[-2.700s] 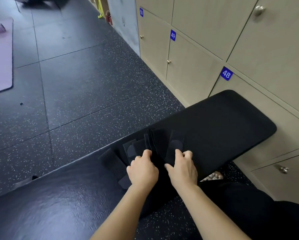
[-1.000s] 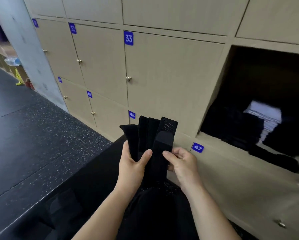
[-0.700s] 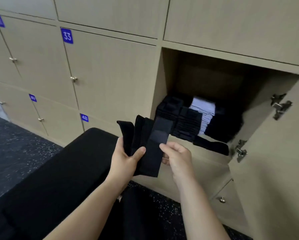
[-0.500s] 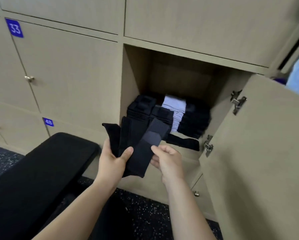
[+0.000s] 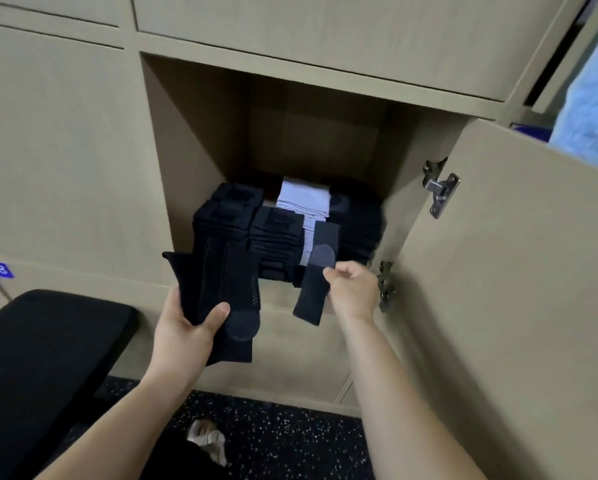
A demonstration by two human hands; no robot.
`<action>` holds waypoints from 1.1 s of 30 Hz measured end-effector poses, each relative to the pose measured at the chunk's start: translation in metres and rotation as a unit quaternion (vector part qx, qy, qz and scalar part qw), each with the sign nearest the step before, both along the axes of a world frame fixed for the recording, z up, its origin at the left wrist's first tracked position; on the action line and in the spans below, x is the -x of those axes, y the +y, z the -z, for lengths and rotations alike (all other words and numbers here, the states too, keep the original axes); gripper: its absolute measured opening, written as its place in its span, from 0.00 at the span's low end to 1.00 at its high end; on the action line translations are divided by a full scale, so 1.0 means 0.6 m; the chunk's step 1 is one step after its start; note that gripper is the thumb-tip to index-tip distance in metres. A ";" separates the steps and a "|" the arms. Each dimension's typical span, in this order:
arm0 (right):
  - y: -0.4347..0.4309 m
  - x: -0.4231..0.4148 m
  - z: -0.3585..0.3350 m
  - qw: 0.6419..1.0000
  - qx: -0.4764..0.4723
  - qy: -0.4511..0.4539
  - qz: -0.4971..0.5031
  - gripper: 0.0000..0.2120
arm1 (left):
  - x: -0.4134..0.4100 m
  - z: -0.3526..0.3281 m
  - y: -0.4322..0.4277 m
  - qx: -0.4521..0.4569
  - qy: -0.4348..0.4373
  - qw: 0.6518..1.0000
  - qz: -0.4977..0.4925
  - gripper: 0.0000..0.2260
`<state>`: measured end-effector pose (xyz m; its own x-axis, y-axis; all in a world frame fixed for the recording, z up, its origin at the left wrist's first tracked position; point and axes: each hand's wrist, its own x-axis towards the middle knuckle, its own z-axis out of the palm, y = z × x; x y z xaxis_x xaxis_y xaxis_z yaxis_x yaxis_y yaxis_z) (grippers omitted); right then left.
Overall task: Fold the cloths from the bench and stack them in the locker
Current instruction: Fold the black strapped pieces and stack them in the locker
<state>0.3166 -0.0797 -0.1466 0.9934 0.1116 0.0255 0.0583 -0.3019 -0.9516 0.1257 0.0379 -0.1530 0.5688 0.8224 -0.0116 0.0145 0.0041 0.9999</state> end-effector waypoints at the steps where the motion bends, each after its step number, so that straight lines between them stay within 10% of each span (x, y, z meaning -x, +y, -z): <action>1: 0.001 -0.020 0.000 0.998 0.048 -0.029 0.008 0.01 | -0.010 0.007 0.005 0.001 0.005 1.000 0.003 0.18; 7: 0.013 -0.116 0.001 0.950 0.264 -0.161 0.035 0.08 | -0.055 0.030 0.022 0.005 0.027 1.000 0.015 0.18; 16: 0.023 -0.173 0.052 0.750 0.508 -0.425 0.008 0.11 | -0.087 0.065 0.036 0.017 0.062 0.998 0.020 0.18; 33: 0.031 -0.156 0.188 0.775 0.484 -0.383 -0.134 0.18 | -0.086 0.090 0.045 0.005 0.087 0.995 0.040 0.17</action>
<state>0.4104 -0.0613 -0.2597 0.6663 0.6467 0.3712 0.6782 -0.7325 0.0587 0.1772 0.0651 -0.2067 0.6211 0.7738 -0.1246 0.1886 0.0067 0.9820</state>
